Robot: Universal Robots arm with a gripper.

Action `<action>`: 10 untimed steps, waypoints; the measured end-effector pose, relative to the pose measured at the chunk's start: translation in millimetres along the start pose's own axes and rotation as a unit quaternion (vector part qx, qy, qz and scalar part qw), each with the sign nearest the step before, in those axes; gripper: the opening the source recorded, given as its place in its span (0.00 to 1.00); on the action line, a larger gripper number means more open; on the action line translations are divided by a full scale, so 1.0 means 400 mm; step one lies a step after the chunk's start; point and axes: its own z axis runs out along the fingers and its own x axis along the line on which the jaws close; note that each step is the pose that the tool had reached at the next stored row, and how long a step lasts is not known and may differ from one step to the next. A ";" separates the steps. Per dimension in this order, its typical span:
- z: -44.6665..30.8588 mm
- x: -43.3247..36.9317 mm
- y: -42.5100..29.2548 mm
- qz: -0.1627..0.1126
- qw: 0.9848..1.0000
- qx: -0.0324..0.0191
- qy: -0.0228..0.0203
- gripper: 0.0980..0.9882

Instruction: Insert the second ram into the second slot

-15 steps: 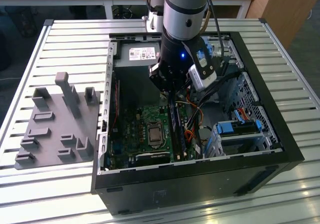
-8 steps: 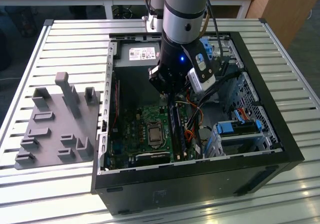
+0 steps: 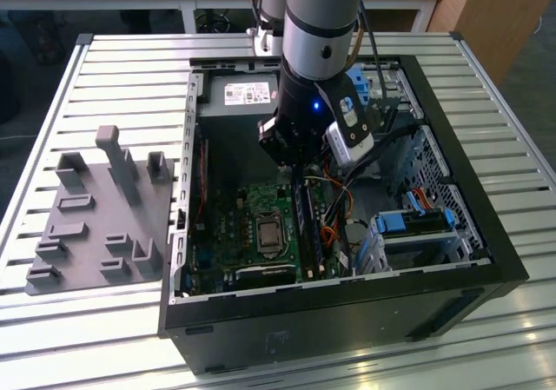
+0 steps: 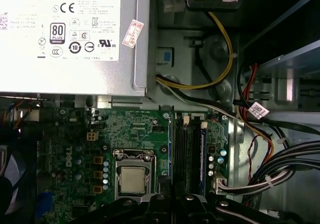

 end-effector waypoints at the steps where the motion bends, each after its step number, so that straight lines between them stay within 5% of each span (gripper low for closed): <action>1: 0.000 0.000 0.000 0.000 1.000 0.000 0.000 0.04; 10: 0.000 0.000 -0.008 0.000 1.000 0.000 0.000 0.04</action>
